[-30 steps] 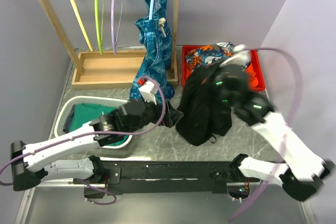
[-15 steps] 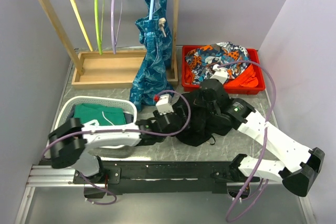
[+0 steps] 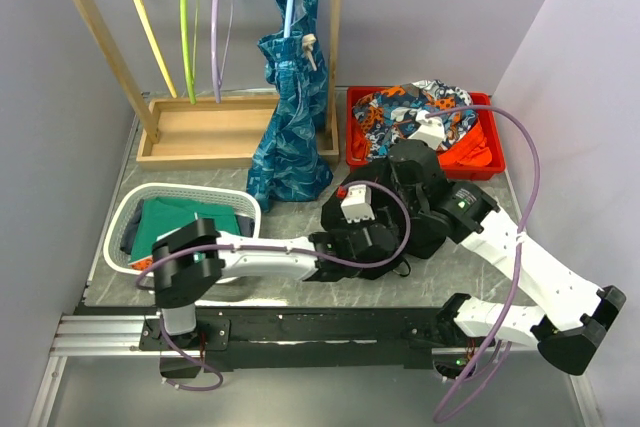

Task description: Place the shorts on the hanger

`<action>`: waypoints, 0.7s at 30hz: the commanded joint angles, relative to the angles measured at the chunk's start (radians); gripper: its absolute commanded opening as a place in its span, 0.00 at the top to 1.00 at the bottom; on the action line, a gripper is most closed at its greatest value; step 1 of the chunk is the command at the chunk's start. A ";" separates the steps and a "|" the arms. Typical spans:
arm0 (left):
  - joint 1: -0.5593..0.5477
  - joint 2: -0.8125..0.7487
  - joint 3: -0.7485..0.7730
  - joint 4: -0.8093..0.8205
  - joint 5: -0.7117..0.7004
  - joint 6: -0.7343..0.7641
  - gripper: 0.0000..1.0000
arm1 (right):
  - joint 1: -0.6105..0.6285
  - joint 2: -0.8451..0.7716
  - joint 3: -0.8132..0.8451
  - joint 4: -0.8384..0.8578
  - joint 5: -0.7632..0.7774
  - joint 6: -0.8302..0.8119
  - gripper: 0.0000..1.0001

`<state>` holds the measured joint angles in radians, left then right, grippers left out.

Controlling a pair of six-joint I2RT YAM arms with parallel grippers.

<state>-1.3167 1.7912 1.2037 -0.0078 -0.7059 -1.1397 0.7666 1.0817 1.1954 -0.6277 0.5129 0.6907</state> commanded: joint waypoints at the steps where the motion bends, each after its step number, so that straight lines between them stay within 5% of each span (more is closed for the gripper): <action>1: 0.005 0.042 0.019 -0.096 -0.076 -0.028 0.44 | -0.016 -0.031 0.050 -0.012 0.042 0.001 1.00; 2: 0.005 0.042 0.013 -0.122 -0.093 -0.034 0.68 | -0.024 -0.035 0.049 -0.013 0.047 0.001 1.00; 5: 0.005 0.005 -0.021 -0.223 -0.134 -0.095 0.99 | -0.064 -0.058 0.026 -0.012 0.035 -0.003 1.00; 13: 0.004 -0.360 -0.188 -0.636 -0.196 -0.316 0.99 | -0.156 -0.106 -0.004 -0.107 0.053 -0.019 1.00; 16: 0.004 -0.548 -0.219 -0.689 -0.210 -0.249 0.99 | -0.155 -0.178 -0.002 -0.171 0.064 -0.008 1.00; 21: 0.005 -0.823 -0.208 -0.552 -0.133 0.104 0.99 | -0.155 -0.305 0.102 -0.274 0.049 -0.049 1.00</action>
<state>-1.3144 1.1271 0.9936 -0.5076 -0.8364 -1.2789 0.6312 0.9005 1.1675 -0.8047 0.4515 0.6907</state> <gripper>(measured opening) 0.031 0.021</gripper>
